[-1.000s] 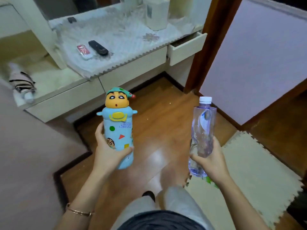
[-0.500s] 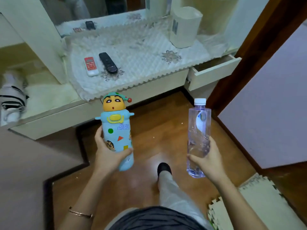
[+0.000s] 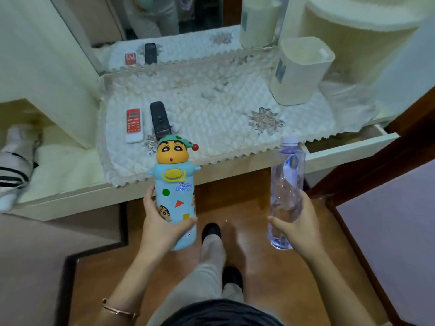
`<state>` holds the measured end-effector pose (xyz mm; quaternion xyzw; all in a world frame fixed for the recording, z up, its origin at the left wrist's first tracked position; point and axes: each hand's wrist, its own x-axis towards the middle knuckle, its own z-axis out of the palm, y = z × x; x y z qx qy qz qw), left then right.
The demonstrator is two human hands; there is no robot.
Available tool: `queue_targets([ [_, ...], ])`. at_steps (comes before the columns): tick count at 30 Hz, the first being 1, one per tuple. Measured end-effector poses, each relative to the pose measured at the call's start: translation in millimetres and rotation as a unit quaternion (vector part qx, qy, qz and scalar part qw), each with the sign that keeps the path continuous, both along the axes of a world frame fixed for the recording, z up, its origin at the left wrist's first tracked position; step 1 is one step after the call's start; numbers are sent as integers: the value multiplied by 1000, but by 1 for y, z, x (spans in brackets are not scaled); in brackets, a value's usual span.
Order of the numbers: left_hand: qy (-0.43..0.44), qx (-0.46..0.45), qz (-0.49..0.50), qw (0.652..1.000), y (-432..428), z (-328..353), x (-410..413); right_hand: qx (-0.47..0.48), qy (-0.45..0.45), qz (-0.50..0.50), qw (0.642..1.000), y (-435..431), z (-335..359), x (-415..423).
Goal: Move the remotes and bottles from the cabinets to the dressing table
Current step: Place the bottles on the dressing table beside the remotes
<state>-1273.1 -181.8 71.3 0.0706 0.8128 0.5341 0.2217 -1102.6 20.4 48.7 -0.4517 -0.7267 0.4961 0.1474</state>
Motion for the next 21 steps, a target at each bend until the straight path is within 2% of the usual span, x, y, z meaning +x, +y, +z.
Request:
queue_targets([
  [5,7,23,-9,1000,46,-7,-64,2,4,60,998,30,0,-65],
  [11,28,80,-12,996,108,1,-152,21,48,79,996,84,28,-168],
  [15,28,73,-14,997,151,1,-194,0,56,92,994,119,36,-223],
  [19,45,25,28,998,187,-9,-222,-10,58,107,993,145,31,-272],
  [21,50,31,34,998,201,-16,-233,-8,66,107,992,156,24,-293],
])
